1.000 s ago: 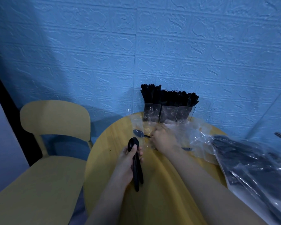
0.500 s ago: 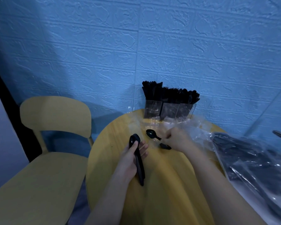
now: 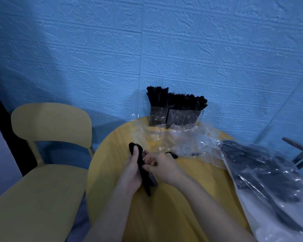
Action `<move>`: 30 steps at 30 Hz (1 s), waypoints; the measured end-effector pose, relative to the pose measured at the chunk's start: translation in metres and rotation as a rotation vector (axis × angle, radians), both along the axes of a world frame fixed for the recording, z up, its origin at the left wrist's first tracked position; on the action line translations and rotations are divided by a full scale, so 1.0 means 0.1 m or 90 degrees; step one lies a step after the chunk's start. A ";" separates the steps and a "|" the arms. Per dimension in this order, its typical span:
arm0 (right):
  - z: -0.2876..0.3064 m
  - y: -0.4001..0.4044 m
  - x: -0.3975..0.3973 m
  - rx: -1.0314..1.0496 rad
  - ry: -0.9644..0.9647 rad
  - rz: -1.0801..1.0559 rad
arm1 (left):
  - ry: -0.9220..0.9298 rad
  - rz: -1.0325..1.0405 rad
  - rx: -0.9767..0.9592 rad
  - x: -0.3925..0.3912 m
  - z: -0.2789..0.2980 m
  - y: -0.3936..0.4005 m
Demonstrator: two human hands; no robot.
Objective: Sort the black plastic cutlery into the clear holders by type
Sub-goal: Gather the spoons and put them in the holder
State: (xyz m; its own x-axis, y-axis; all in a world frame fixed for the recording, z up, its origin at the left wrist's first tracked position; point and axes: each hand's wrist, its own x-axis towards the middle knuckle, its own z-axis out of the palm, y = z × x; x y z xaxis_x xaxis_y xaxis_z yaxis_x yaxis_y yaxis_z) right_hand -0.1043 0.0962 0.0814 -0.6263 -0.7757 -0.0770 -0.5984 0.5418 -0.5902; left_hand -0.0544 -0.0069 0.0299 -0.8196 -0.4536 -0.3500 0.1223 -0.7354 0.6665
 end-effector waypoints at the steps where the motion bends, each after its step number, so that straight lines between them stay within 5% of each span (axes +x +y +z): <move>1: -0.01 0.00 0.00 0.004 0.001 0.010 | 0.006 0.011 -0.005 0.00 -0.01 -0.01; 5: 0.01 0.13 -0.21 -0.014 0.000 -0.036 | 0.055 0.029 0.027 0.01 -0.01 0.00; 9: -0.10 0.36 -0.59 0.116 0.216 -0.118 | 0.047 0.039 0.051 0.02 -0.02 -0.01; 13: -0.18 0.46 -0.67 0.219 0.384 -0.045 | 0.053 0.025 0.035 0.04 0.05 0.05; 21: -0.22 0.36 -0.69 0.287 0.423 0.055 | 0.046 -0.020 0.006 0.04 0.00 0.04; 30: 0.11 0.43 -0.45 -0.051 0.289 -0.026 | 0.033 -0.028 -0.014 0.02 0.11 0.12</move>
State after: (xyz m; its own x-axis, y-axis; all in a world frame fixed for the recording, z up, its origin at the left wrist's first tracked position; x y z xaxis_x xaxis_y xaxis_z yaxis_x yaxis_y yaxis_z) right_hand -0.1492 0.1397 0.0926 -0.6127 -0.7423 0.2712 -0.7853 0.5333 -0.3146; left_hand -0.0525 0.0050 0.0404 -0.8554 -0.4245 -0.2969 0.1255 -0.7259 0.6763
